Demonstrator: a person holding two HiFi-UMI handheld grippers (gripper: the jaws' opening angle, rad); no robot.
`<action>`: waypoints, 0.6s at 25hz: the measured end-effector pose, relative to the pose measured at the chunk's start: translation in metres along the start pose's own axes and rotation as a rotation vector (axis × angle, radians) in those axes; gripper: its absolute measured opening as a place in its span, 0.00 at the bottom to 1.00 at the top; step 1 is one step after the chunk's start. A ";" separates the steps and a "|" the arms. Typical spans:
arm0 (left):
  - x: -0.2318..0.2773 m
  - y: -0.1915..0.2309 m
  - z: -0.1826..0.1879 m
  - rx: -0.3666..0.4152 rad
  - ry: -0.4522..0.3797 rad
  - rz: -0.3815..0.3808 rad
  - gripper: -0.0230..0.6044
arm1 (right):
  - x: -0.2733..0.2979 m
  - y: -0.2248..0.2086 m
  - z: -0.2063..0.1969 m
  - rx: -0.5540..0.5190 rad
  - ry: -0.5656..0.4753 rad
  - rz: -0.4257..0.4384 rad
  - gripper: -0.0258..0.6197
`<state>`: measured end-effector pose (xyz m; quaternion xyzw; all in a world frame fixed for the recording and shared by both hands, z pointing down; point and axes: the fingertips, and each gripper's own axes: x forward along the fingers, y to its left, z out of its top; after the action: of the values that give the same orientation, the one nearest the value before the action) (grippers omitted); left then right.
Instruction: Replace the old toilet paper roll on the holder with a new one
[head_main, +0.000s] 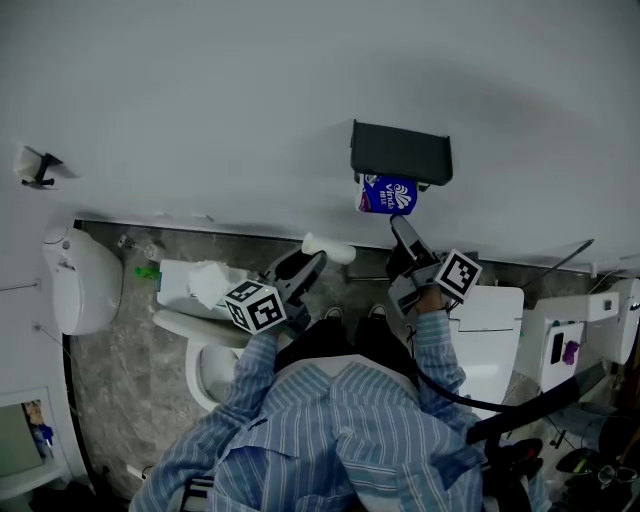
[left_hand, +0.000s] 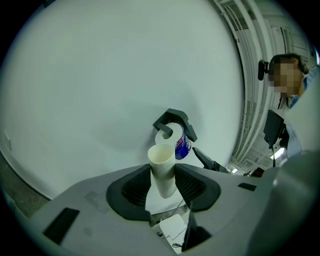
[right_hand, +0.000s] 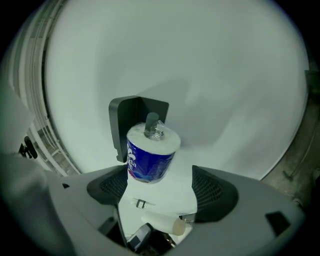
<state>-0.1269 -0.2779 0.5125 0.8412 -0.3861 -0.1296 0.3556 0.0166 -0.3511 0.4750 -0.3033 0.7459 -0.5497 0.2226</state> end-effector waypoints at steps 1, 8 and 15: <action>0.000 -0.001 -0.002 0.000 0.008 -0.008 0.28 | -0.005 -0.002 -0.002 0.001 -0.008 -0.012 0.67; 0.001 -0.013 -0.018 -0.009 0.041 -0.051 0.28 | -0.033 0.010 -0.017 -0.066 0.007 -0.033 0.67; -0.001 -0.028 -0.034 -0.009 0.037 -0.057 0.28 | -0.051 0.013 -0.035 -0.232 0.090 -0.121 0.61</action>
<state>-0.0954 -0.2476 0.5176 0.8526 -0.3548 -0.1256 0.3626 0.0267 -0.2885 0.4726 -0.3463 0.7939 -0.4854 0.1188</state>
